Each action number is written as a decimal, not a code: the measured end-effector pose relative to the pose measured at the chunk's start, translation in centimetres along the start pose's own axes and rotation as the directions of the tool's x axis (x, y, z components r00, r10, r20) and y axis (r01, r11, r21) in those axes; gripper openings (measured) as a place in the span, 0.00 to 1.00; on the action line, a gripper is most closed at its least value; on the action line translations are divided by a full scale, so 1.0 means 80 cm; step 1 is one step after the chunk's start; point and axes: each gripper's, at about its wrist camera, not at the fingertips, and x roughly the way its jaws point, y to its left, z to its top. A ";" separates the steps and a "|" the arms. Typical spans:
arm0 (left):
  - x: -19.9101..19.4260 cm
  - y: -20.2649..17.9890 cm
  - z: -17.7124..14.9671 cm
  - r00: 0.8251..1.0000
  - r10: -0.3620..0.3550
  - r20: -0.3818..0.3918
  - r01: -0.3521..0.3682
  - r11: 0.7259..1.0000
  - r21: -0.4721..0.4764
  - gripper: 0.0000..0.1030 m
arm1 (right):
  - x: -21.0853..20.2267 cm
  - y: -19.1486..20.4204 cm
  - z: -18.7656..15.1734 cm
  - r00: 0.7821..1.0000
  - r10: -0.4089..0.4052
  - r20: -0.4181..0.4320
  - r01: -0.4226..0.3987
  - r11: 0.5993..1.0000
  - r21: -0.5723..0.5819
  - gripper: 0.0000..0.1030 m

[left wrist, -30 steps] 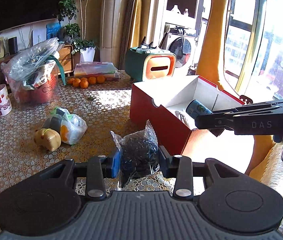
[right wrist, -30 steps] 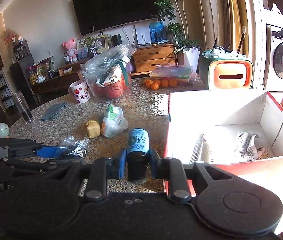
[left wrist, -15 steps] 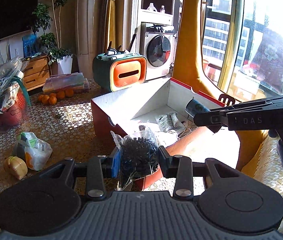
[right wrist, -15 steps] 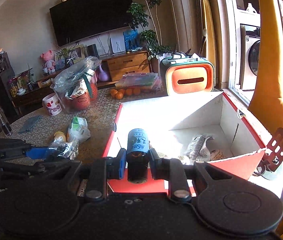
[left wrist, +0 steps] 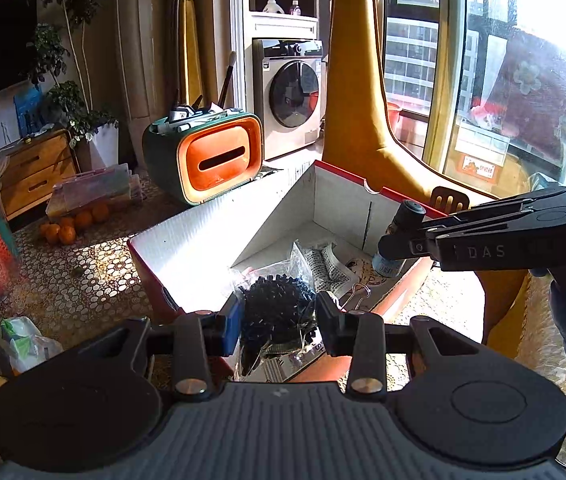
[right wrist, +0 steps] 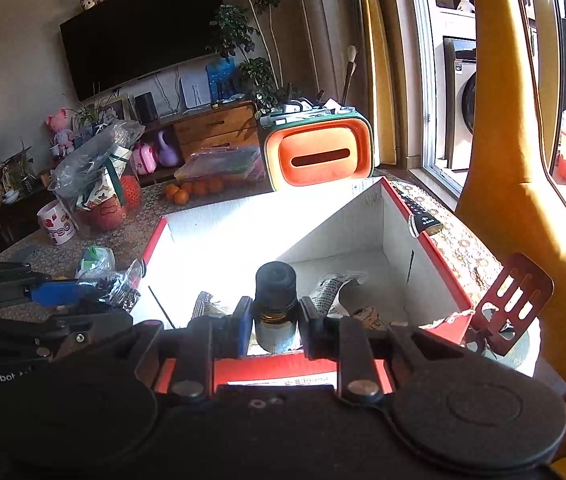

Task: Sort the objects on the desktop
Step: 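Carry the bead bag and bottle with both grippers into the red box, then open both grippers to release the bead bag and bottle in the box, then withdraw both grippers from the box toward the toy pig and white bag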

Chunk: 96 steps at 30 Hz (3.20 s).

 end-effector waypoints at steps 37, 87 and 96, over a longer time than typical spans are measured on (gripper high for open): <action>0.229 0.037 0.071 0.920 -0.038 -0.391 0.039 0.999 -0.004 0.37 | 0.129 -0.018 -0.003 0.984 0.015 -0.180 -0.021 0.999 -0.031 0.23; -0.031 0.082 0.024 0.998 -0.019 -0.066 0.011 0.994 -0.106 0.64 | 0.020 0.074 0.005 0.999 0.013 -0.049 -0.017 0.998 -0.069 0.76; -0.083 0.125 -0.016 0.999 0.045 -0.016 -0.047 0.984 -0.170 0.66 | 0.012 0.125 -0.002 0.998 0.039 -0.045 -0.043 0.994 -0.104 0.85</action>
